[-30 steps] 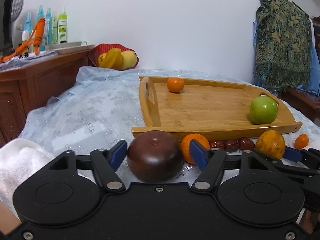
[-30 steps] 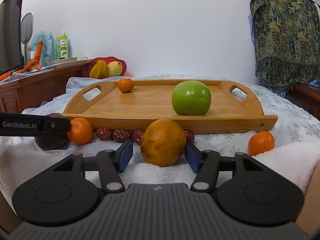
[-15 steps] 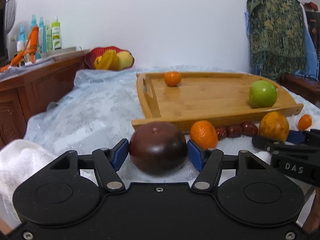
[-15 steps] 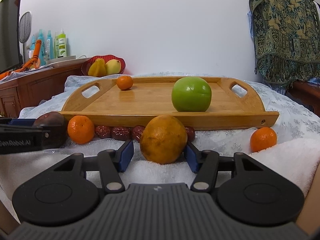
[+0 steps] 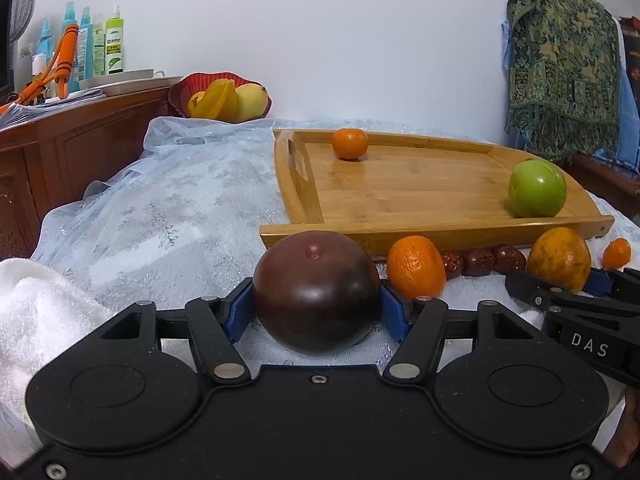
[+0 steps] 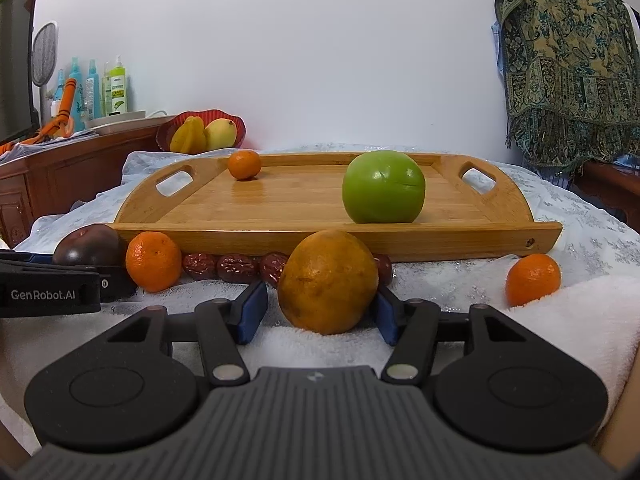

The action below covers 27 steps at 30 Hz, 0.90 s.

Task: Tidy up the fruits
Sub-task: 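Grasp the dark purple fruit with the left gripper while the right grasps the yellow citrus, then lift and carry the purple fruit with the left gripper while the right carries the yellow citrus over the tray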

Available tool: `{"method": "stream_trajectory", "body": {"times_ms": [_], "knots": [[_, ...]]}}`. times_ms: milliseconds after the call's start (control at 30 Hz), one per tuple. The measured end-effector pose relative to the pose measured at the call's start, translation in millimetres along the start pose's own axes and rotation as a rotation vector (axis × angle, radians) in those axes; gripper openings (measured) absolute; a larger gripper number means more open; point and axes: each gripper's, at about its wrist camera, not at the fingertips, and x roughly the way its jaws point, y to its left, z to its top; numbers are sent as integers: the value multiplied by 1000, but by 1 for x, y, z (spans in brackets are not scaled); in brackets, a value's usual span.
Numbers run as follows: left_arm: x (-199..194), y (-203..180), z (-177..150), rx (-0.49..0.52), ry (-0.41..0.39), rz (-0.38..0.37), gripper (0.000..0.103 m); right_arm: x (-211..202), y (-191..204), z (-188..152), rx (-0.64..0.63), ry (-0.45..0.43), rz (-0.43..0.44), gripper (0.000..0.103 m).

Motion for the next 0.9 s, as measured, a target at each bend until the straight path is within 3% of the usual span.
{"method": "stream_trajectory", "body": {"times_ms": [100,267,433,900], "knots": [[-2,0,2,-17,3,8,60,-2,-2,0,13,-8,-15,51],[-7,-1,5,-40,3,18,59,-8,-4,2,39,-11,-7,50],[-19,-9,10,-13,-47,32,59,-19,-5,5,32,-32,11,51],[-21,-27,49,-8,-97,10,59,-31,-27,37,74,-108,31,51]]}}
